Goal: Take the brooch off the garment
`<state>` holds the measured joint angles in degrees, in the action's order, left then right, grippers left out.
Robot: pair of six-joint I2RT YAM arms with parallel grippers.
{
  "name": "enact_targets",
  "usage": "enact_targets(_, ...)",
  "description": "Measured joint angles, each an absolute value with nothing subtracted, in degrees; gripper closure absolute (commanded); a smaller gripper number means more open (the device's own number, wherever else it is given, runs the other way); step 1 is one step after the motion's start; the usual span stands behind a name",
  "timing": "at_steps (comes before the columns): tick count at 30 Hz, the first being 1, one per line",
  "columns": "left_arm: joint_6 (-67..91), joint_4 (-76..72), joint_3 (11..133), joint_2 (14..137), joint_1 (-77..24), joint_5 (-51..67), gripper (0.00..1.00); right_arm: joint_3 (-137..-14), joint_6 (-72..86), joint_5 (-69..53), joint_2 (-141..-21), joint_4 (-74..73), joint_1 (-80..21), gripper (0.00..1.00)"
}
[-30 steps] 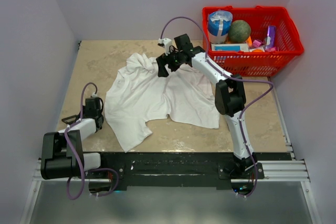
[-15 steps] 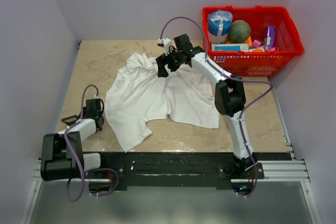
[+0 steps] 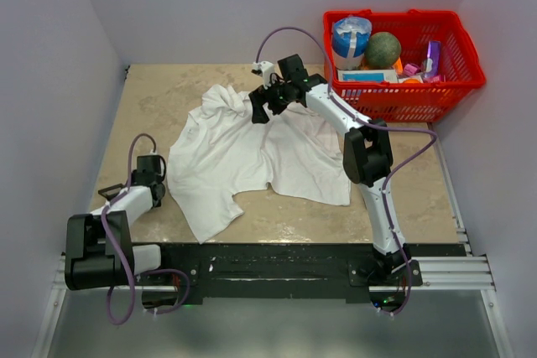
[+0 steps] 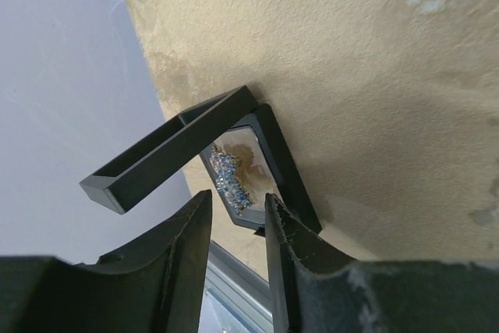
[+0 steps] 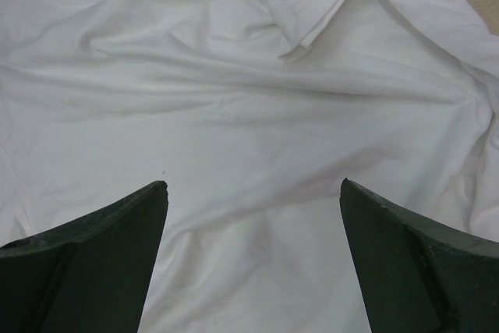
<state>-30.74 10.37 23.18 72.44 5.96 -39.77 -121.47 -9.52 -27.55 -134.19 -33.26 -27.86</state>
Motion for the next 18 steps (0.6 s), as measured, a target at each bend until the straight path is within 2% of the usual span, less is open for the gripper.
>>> enact_targets(7,-28.27,16.56,26.98,70.39,5.85,-32.21,0.57,-121.47,-9.52,-27.55,-134.19,-33.26,-27.86,0.04)
enact_targets(14,-24.49,26.57,37.56,65.95,5.61,-13.23,0.52,-121.47,-9.52,-27.55,-134.19,-33.30,-27.86,0.03)
enact_targets(18,-24.27,29.71,41.89,60.73,5.19,-1.15,0.40,-121.47,-9.17,-27.57,-134.17,-33.30,-27.86,0.01)
